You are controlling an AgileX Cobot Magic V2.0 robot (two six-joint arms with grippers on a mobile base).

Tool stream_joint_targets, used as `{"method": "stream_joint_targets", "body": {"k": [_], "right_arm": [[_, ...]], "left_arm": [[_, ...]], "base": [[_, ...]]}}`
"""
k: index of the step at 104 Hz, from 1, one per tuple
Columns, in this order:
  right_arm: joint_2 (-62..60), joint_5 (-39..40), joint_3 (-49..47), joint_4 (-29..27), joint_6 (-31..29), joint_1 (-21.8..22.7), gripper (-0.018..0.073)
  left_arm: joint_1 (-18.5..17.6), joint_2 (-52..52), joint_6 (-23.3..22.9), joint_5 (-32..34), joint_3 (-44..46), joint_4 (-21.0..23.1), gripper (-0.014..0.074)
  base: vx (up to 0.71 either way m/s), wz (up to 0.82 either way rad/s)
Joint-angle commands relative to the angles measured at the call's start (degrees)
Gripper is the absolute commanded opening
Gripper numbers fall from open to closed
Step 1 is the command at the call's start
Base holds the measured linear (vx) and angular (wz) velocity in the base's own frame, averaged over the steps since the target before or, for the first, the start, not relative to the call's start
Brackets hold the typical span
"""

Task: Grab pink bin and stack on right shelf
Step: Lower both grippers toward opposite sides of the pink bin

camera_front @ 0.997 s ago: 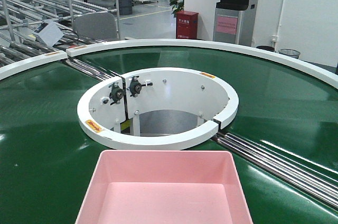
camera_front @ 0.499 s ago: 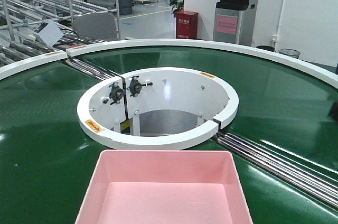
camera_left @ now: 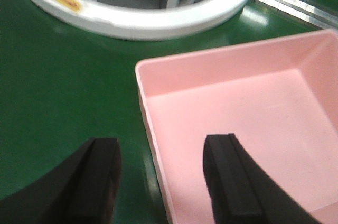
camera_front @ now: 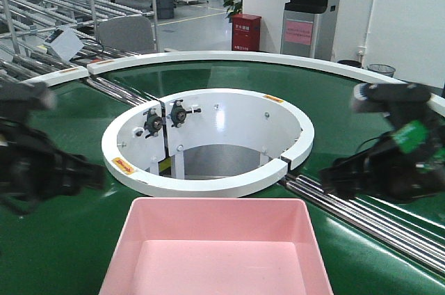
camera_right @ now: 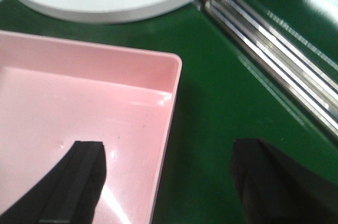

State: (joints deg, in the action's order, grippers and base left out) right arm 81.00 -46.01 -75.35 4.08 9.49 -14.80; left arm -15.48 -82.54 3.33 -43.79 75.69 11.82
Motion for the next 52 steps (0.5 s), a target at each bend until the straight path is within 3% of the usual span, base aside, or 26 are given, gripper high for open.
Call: {"method": "stream_joint_targets", "body": {"k": [1,22,52], "right_arm": [[3.2,2.3,-3.2,0.3,0.1,-0.1,0.0529],[12.8,3.0,-3.3,0.0,0.1,-0.1,0.0529],[22.2,5.8,-3.3,-4.7,-1.8,-0.1,0.0529]], "left_arm": [[-1.4,-6.5,-1.0,1.6,4.8,0.9,0.0468],[-2.6,-22.2,-2.9,-2.5,11.4,0.9,0.0468],[-3.0,-27.4,-5.3,-0.3,12.5,-0.2,0.0459]], "base": [[0.00,0.00],[0.00,0.00],[0.00,0.00]]}}
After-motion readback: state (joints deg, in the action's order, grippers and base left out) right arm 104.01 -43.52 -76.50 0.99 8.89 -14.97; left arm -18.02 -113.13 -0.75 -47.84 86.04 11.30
